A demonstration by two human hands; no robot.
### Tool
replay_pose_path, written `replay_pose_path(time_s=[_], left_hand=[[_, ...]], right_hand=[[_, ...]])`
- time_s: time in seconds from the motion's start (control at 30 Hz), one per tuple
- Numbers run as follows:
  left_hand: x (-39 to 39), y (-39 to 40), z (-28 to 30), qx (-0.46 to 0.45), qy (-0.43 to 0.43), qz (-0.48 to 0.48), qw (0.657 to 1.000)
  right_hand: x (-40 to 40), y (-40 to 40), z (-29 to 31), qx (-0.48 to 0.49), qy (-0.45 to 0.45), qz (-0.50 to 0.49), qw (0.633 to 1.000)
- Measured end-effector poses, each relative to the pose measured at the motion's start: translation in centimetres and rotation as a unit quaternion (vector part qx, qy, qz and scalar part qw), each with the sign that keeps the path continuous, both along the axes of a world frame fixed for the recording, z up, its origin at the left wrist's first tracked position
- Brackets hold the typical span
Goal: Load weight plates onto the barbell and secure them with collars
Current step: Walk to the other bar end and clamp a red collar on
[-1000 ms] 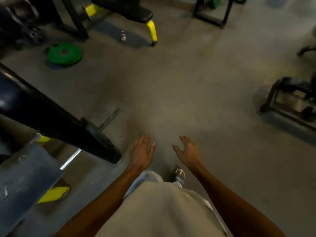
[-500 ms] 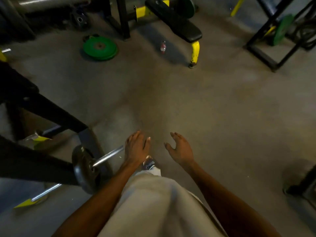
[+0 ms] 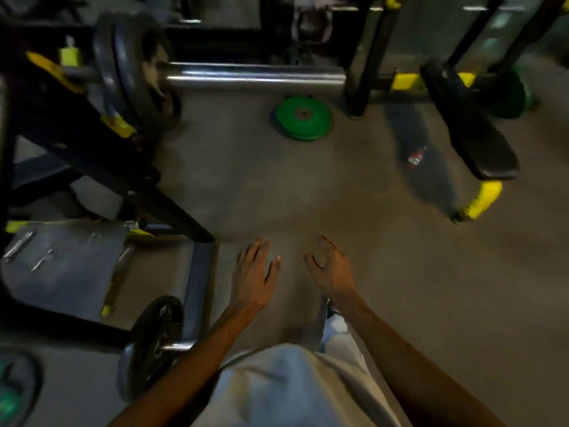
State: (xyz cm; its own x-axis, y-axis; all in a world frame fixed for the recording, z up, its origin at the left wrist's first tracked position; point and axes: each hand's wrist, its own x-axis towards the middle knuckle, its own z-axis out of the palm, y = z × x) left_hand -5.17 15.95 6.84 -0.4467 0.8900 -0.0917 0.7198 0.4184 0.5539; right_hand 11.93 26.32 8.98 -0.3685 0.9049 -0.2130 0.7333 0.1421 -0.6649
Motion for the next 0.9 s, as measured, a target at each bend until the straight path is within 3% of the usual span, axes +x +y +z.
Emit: replay_pose_path(time_s=[0.23, 0.43, 0.7, 0.9], left_hand=[[-1.0, 6.0, 2.6, 0.004, 0.02, 0.208, 0.978], [-1.9, 7.4, 6.2, 0.038, 0.05, 0.338, 0.939], [-4.6, 7.8, 14.9, 0.088, 0.15, 0.46, 0.871], [-10.0, 6.6, 21.1, 0.11, 0.243, 0.491, 0.829]], right_hand=[[-8.7, 9.8, 3.7, 0.03, 0.065, 0.244, 0.967], [-14.6, 13.6, 7.2, 0.072, 0.136, 0.433, 0.888], [-22.2, 14.1, 15.7, 0.094, 0.237, 0.534, 0.806], [-27.3, 12.7, 23.0, 0.152, 0.299, 0.57, 0.75]])
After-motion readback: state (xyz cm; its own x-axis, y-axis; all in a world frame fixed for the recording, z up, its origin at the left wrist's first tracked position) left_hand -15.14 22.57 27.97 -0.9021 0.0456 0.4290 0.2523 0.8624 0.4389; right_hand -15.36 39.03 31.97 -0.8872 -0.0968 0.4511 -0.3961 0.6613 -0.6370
